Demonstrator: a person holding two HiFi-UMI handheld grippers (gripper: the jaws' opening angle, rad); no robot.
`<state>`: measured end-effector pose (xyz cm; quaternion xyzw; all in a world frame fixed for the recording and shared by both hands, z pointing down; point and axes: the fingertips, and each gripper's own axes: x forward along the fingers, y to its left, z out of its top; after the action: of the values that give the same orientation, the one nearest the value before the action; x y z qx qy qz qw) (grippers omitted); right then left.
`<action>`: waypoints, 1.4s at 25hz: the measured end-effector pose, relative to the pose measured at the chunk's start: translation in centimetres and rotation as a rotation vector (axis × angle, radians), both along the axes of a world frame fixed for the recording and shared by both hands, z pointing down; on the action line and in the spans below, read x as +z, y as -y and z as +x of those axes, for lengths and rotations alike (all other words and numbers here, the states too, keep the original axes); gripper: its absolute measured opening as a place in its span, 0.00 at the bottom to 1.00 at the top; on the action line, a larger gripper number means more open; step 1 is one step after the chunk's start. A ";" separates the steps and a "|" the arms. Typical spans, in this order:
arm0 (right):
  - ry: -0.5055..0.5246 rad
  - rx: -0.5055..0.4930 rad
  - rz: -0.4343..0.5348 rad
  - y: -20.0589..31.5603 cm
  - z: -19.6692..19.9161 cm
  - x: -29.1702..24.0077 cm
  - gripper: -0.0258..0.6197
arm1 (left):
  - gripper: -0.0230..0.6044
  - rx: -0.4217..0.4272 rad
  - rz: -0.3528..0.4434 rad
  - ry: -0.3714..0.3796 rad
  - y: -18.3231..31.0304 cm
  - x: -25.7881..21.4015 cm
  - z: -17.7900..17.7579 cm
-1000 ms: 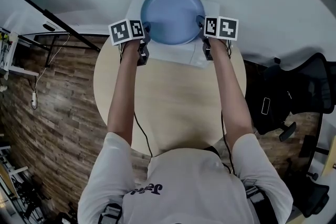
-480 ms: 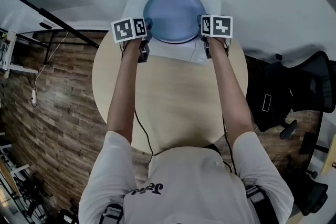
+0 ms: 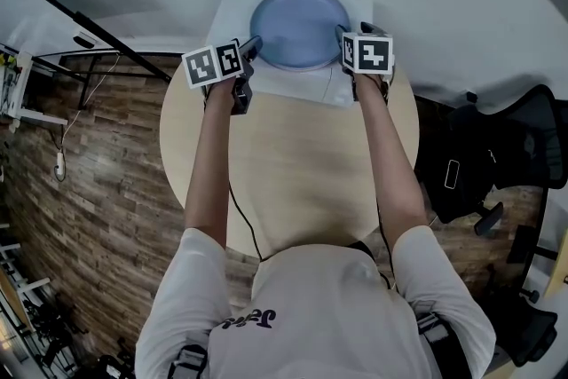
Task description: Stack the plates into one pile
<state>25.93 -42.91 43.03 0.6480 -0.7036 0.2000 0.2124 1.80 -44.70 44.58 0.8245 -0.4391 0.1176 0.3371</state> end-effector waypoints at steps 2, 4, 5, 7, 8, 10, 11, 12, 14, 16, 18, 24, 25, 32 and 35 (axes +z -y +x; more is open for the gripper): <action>0.013 -0.011 0.046 -1.1 -0.4 -0.9 0.40 | 0.44 0.002 0.018 -0.013 -1.3 -0.5 0.0; 0.026 -0.031 0.095 -2.5 -1.1 -2.0 0.40 | 0.44 0.004 0.048 -0.027 -2.8 -1.2 -0.1; 0.034 -0.045 0.123 -3.3 -1.6 -2.5 0.40 | 0.43 0.007 0.068 -0.037 -3.6 -1.7 -0.1; 0.068 -0.083 0.188 -5.1 -3.0 -3.5 0.40 | 0.43 0.019 0.101 -0.065 -5.6 -2.4 0.0; 0.094 -0.101 0.222 -6.1 -3.6 -3.9 0.40 | 0.43 0.027 0.114 -0.076 -6.6 -2.7 0.2; 0.137 -0.124 0.278 -8.3 -4.9 -4.5 0.40 | 0.43 0.035 0.153 -0.067 -8.8 -3.0 0.3; 0.147 -0.133 0.298 -9.5 -5.6 -4.6 0.40 | 0.43 0.030 0.182 -0.047 -9.8 -3.1 0.1; 0.149 -0.141 0.314 -10.7 -6.2 -4.6 0.39 | 0.42 0.018 0.216 -0.018 -10.8 -3.4 -0.3; 0.138 -0.156 0.340 -13.1 -7.4 -4.5 0.28 | 0.31 -0.014 0.290 0.042 -12.8 -3.8 -1.1; 0.132 -0.167 0.356 -15.5 -8.5 -4.2 0.18 | 0.26 -0.038 0.356 0.083 -15.0 -4.1 -1.7; 0.139 -0.172 0.361 -17.8 -9.6 -3.6 0.13 | 0.21 -0.054 0.411 0.094 -17.2 -4.2 -2.4; 0.070 -0.252 0.431 -22.5 -12.7 -3.6 0.07 | 0.06 -0.090 0.546 0.137 -22.3 -4.6 -4.0; 0.065 -0.242 0.442 -22.9 -12.7 -3.8 0.06 | 0.06 -0.091 0.568 0.151 -22.9 -4.6 -4.1; -0.005 -0.184 0.518 -25.4 -12.6 -5.7 0.06 | 0.06 -0.076 0.600 0.128 -26.2 -4.8 -3.6; 0.005 -0.176 0.516 -26.0 -12.7 -5.8 0.06 | 0.06 -0.032 0.642 0.129 -27.2 -5.7 -2.6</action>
<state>13.22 -16.88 37.26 0.6166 -0.7853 -0.0034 0.0551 -0.80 -17.49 38.85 0.8725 -0.4871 0.0197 0.0334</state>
